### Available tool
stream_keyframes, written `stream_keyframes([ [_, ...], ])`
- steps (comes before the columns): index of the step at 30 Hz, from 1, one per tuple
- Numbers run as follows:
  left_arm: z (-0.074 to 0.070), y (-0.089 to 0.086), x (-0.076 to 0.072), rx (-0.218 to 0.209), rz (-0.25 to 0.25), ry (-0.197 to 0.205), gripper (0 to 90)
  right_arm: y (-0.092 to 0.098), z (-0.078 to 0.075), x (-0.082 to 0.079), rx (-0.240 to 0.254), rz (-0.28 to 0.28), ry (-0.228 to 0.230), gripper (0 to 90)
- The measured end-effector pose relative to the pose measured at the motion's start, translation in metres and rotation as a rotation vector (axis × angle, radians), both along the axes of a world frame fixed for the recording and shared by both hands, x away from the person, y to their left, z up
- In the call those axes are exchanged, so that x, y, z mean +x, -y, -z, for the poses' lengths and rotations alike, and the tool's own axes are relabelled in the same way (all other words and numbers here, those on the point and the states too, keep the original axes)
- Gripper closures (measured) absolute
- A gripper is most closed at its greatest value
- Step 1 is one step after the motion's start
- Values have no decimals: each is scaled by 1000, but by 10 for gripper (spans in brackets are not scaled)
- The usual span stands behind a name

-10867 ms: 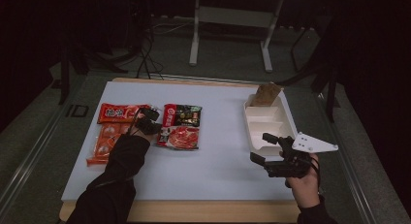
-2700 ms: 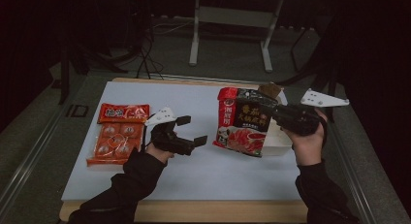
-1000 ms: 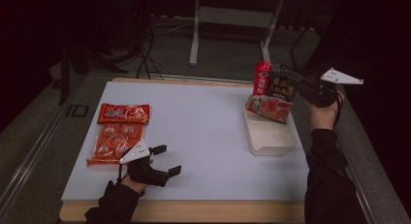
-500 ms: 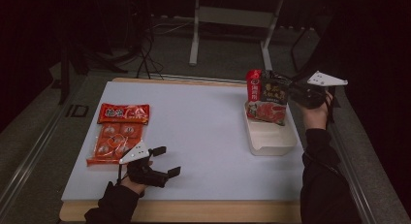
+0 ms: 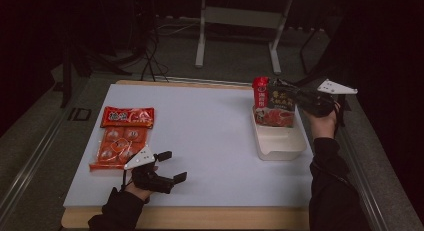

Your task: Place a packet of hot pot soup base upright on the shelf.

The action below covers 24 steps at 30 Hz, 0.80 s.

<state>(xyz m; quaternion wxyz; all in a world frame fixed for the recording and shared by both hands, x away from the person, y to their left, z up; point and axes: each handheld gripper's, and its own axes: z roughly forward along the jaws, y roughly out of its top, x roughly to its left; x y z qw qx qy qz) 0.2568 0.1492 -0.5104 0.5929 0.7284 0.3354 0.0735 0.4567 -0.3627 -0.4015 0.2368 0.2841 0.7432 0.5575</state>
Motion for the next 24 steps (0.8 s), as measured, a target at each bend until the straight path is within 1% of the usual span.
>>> stream_keyframes([
  [1, 0, 0, 0, 6, 1, 0, 16, 0, 1, 0, -4, 1, -3, 743],
  [4, 1, 0, 0, 6, 3, -3, 16, 0, 10, 0, -28, 9, -50, 730],
  [5, 1, 0, 0, 5, 2, -3, 16, 0, 12, 0, -23, 9, -52, 721],
  [6, 1, 0, 0, 7, 0, -3, 16, 1, 14, 0, -5, 16, -57, 699],
  [8, 1, -1, 1, 3, -4, -7, 16, 3, 15, -1, 18, 40, -80, 664],
  [9, 2, -1, 1, 7, -8, -6, 16, 4, 14, -2, 15, 55, -85, 660],
  [10, 2, -1, 1, 7, -8, -6, 16, 5, 12, -4, -3, 68, -78, 659],
  [12, 1, -1, 1, 13, -7, -4, 16, 6, 9, -7, -9, 78, -77, 635],
  [13, 1, -1, 1, 15, -6, -2, 16, 7, 8, -9, -16, 82, -86, 630],
  [14, 1, 0, 1, 18, -5, -2, 16, 7, 7, -11, -27, 78, -86, 609],
  [15, 1, 0, 1, 18, -5, -2, 16, 7, 7, -11, -27, 78, -86, 609],
  [16, 1, 1, 2, 36, -4, -6, 16, 7, 5, -13, -23, 77, -82, 577],
  [17, 1, 1, 2, 51, -8, -2, 16, 9, -3, -20, 21, 99, -86, 474],
  [18, 1, 2, 2, 70, -8, 1, 16, 11, -7, -23, 34, 101, -85, 432],
  [19, 2, 3, 2, 74, -2, 6, 16, 11, -11, -25, 35, 118, -80, 402],
  [20, 2, 3, 1, 70, 1, 15, 16, 12, -15, -28, 39, 122, -74, 404],
  [21, 2, 3, 1, 70, 1, 15, 16, 12, -15, -28, 39, 122, -74, 404],
  [22, 0, 4, 1, 57, 12, 25, 16, 12, -19, -31, 45, 118, -71, 402],
  [23, 0, 4, 1, 49, 13, 28, 16, 10, -27, -38, 37, 122, -49, 379],
  [24, -1, 4, 1, 48, 21, 27, 16, 8, -30, -41, 36, 124, -42, 367],
])
